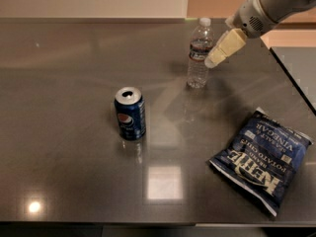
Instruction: Move water bottle near pepsi can
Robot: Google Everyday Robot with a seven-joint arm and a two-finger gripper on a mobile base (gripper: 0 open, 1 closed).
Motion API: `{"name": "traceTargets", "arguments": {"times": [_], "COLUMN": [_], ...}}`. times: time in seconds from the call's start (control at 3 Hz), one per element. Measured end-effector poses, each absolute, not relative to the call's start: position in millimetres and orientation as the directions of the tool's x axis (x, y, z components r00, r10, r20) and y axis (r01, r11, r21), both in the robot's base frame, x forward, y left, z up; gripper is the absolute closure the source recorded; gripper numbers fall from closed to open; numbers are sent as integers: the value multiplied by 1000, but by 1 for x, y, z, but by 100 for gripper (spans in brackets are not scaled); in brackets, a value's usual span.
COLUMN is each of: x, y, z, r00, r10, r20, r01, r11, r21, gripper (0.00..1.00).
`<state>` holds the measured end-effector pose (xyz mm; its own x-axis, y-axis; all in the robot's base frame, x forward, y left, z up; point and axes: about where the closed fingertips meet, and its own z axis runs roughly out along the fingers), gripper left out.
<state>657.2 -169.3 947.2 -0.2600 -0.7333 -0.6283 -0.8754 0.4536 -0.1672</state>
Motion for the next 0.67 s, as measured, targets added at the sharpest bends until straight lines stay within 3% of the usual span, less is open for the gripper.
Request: {"name": "traceTargets", "arguments": {"times": [0.67], "x": [683], "y": [-142], "z": [942], "r00": [-248], "r10": [-668], "r20": [-702], "r01": [-874], "r11": [467], "r21": [-135], "gripper": [0]}}
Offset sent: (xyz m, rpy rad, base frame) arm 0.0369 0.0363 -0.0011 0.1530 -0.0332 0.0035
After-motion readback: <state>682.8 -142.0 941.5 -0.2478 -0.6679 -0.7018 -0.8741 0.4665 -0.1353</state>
